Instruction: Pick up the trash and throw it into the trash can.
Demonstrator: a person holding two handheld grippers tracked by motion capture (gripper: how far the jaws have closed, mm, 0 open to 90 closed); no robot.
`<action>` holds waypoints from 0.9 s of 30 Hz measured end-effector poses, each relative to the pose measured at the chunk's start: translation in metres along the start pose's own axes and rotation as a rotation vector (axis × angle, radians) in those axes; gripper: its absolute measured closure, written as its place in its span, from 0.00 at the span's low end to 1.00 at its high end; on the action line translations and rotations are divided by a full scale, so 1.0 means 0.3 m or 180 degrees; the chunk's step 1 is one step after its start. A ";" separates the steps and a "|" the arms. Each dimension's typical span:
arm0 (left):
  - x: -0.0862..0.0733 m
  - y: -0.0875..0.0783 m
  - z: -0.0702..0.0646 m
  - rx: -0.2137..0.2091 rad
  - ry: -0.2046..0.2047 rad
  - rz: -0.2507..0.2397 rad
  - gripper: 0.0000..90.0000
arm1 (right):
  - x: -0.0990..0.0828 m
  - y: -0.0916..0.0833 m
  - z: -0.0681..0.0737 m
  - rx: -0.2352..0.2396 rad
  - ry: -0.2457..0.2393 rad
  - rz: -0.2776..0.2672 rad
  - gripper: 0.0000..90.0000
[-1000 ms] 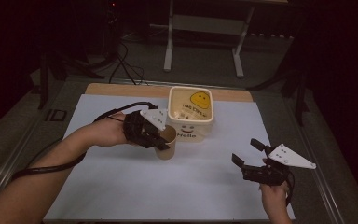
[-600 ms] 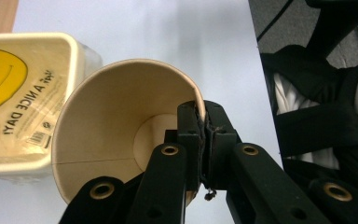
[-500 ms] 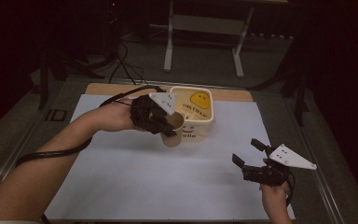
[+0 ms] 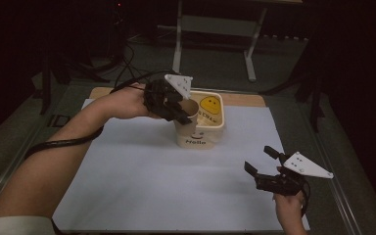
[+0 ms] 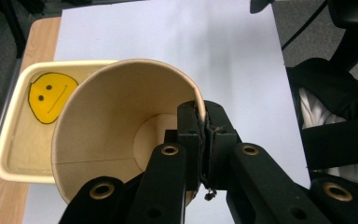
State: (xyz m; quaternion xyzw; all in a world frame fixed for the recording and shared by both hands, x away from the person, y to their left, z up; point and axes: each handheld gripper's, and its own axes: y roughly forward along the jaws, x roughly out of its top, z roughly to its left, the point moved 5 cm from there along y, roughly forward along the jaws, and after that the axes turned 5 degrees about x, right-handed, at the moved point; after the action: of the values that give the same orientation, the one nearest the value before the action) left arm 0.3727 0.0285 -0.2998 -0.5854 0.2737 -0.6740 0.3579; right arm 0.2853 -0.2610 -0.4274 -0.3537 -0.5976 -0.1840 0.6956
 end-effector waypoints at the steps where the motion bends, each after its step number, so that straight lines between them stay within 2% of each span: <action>1: 0.003 0.002 0.005 0.0015 0.0005 0.0009 0.98 | 0.000 0.001 0.000 0.0005 -0.0003 0.0002 0.13; 3: 0.013 0.007 0.017 -0.0008 0.0000 0.0019 0.98 | -0.002 0.001 0.000 0.0002 -0.0012 0.0009 0.13; 5: 0.021 0.011 0.030 0.0023 0.0014 0.0045 0.98 | -0.002 0.002 0.000 0.0003 -0.0016 0.0011 0.13; 10: 0.048 0.011 0.068 0.0035 -0.0038 -0.0055 0.98 | -0.005 0.002 0.003 0.0001 -0.0032 0.0023 0.13; 17: 0.060 0.036 0.111 0.0095 -0.0057 -0.0023 0.98 | -0.010 0.006 0.004 0.0011 -0.0048 0.0043 0.13; 27: 0.089 0.073 0.181 0.0108 -0.0117 0.0044 0.98 | -0.010 0.010 0.007 0.0020 -0.0042 0.0056 0.13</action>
State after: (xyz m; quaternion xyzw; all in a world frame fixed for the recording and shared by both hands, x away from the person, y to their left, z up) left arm 0.4283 -0.0032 -0.2922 -0.5897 0.2596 -0.6651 0.3774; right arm 0.2851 -0.2579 -0.4312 -0.3580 -0.5996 -0.1737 0.6944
